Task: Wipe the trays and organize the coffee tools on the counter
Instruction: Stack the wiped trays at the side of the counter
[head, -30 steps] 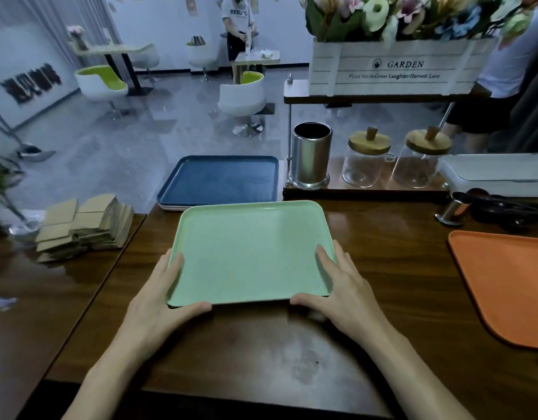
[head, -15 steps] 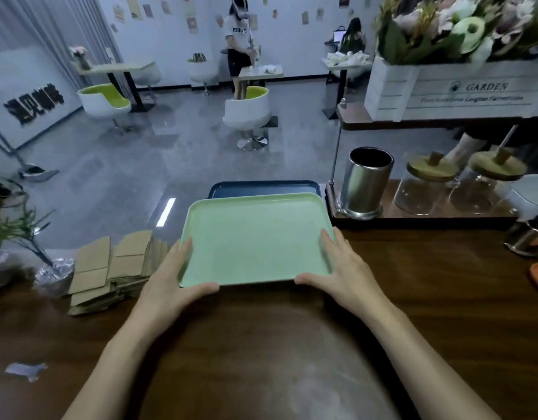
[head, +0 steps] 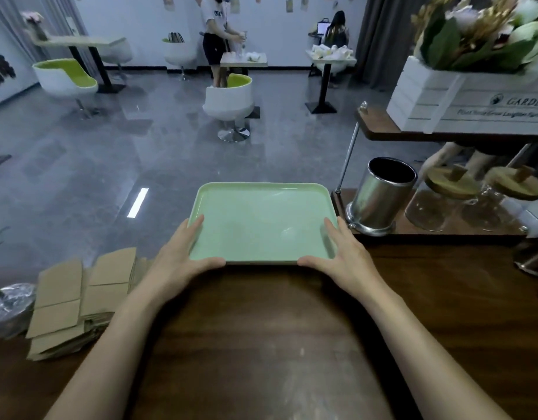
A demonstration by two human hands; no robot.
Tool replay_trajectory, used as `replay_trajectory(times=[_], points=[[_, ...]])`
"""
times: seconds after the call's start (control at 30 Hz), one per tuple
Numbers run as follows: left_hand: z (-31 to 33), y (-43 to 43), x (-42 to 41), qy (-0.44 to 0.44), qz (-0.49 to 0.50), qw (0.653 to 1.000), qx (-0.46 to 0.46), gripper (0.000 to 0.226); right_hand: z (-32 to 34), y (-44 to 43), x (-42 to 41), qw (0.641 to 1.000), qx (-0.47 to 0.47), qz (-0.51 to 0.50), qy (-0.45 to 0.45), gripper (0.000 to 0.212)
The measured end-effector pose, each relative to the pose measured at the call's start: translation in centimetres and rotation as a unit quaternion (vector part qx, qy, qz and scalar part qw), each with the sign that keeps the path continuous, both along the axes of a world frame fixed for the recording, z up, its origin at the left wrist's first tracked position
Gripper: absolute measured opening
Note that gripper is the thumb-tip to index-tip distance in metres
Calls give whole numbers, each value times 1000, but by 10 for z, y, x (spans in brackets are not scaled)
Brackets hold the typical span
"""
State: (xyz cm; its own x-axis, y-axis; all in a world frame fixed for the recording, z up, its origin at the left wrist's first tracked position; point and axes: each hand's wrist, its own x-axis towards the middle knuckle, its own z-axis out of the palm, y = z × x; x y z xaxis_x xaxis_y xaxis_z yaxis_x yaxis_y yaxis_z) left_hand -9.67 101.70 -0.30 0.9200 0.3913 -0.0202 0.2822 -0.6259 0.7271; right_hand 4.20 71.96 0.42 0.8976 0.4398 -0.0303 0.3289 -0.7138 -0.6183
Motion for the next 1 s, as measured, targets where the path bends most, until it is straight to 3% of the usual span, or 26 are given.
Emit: replay_trajectory(times=[0.23, 0.4, 0.5, 0.63, 0.83, 1.0], points=[[-8, 6, 11, 2, -2, 1000, -14, 102, -3, 10, 9, 999, -30, -6, 18, 120], [-12, 11, 17, 21, -10, 1000, -1, 104, 7, 16, 15, 991, -132, 27, 13, 115], [-12, 17, 20, 36, -22, 999, -7, 118, 11, 19, 18, 985, -171, 32, 17, 106], [-8, 14, 23, 46, -20, 999, -2, 112, 10, 21, 24, 976, -214, 48, -1, 104], [-7, 10, 23, 50, -17, 999, 8, 106, 6, 25, 22, 977, -212, 34, 6, 128], [-9, 9, 23, 51, -20, 998, 17, 106, -7, 32, 19, 981, -189, 33, -33, 122]])
